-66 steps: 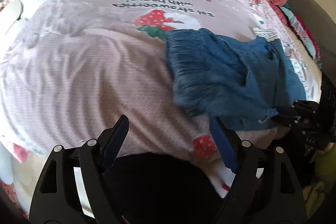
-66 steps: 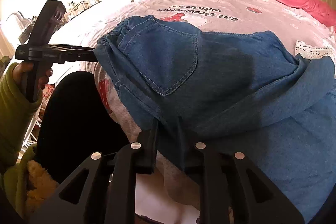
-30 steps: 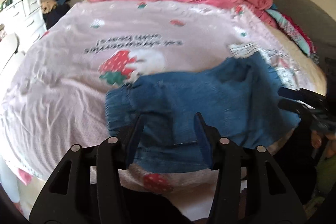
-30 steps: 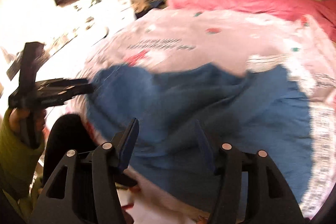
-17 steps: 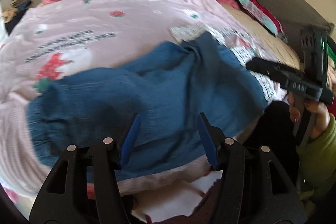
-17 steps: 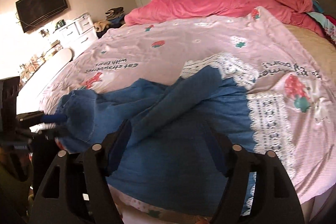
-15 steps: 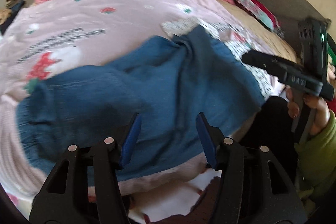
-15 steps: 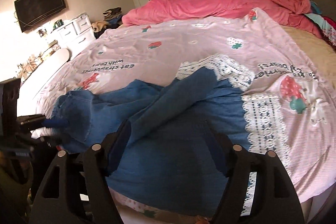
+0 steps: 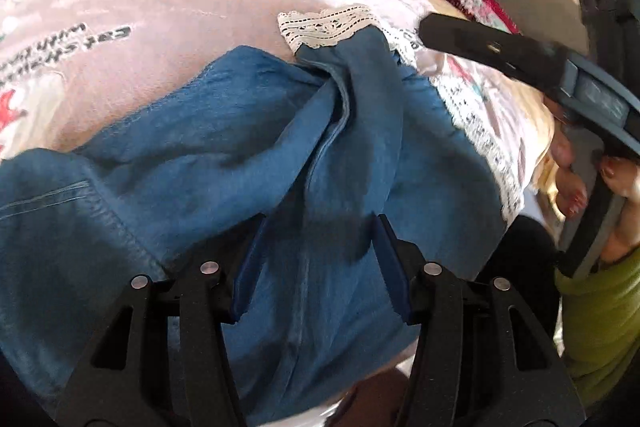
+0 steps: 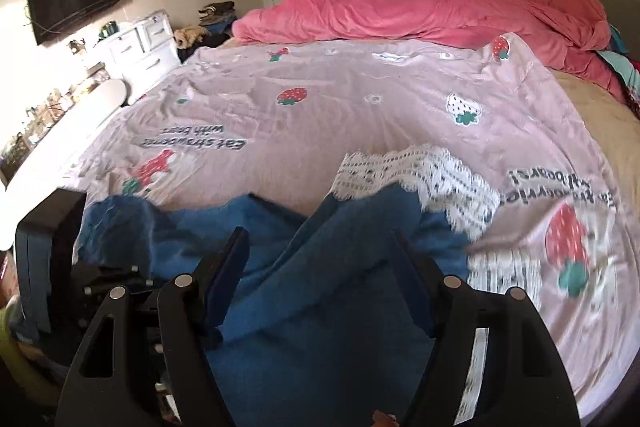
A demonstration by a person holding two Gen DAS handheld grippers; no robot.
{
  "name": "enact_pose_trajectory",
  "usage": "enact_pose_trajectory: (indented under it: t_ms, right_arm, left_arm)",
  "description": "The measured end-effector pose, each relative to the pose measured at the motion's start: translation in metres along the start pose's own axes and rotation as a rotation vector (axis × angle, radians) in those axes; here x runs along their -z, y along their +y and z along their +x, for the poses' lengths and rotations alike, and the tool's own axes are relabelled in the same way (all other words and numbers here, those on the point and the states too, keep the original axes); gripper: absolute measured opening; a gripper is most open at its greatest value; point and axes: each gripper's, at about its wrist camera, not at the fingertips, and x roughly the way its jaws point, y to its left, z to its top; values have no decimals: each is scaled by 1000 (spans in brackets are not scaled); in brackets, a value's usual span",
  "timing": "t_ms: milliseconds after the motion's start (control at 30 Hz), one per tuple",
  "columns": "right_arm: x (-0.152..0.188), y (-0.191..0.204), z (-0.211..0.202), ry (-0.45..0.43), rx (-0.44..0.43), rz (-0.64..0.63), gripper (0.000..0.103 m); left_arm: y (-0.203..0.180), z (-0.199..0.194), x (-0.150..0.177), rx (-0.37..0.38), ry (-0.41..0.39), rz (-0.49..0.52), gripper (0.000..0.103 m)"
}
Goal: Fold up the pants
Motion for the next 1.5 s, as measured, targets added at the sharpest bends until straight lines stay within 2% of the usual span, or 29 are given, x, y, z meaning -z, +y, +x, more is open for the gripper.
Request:
enact_pose_trajectory:
  t_ms: [100, 133, 300, 433, 567, 667, 700, 767, 833, 867, 1133, 1367, 1400, 1467, 1500]
  right_arm:
    - [-16, -4, 18, 21, 36, -5, 69]
    - [-21, -6, 26, 36, 34, -5, 69]
    - [-40, -4, 66, 99, 72, -15, 69]
    - [-52, 8, 104, 174, 107, -57, 68]
    - [-59, 4, 145, 273, 154, -14, 68]
    - [-60, -3, 167, 317, 213, 3, 68]
    - [-59, -6, 172, 321, 216, 9, 65]
    - [-57, -17, 180, 322, 212, 35, 43]
    - [-57, -28, 175, 296, 205, 56, 25]
    - [-57, -32, 171, 283, 198, 66, 9]
    - [-51, -58, 102, 130, 88, 171, 8]
    - [-42, -81, 31, -2, 64, 263, 8]
    - [-37, -86, 19, -21, 50, 288, 8]
    - [-31, -94, 4, -42, 28, 330, 8]
    - [-26, -98, -4, -49, 20, 350, 8]
  left_arm:
    - [-2, 0, 2, 28, -27, 2, 44]
    - [-3, 0, 1, 42, -31, 4, 38]
    - [-7, 4, 5, 138, -50, -13, 28]
    - [-15, 6, 7, 152, -53, 20, 27]
    - [-19, 1, 3, 122, -90, 71, 27]
    - [-16, -1, 3, 157, -87, 53, 27]
    - [-16, 0, 3, 153, -86, 56, 27]
    - [-14, -2, 3, 139, -89, 65, 30]
    - [-15, -1, 3, 123, -95, 79, 30]
    - [-14, -2, 3, 121, -94, 76, 31]
    - [-13, 3, 1, 105, -103, 83, 37]
    - [-20, 8, 6, 57, -130, 136, 38]
    - [-19, 8, 6, 53, -131, 139, 37]
    - [-18, 7, 7, 54, -126, 145, 27]
    - [-18, 6, 7, 51, -130, 151, 19]
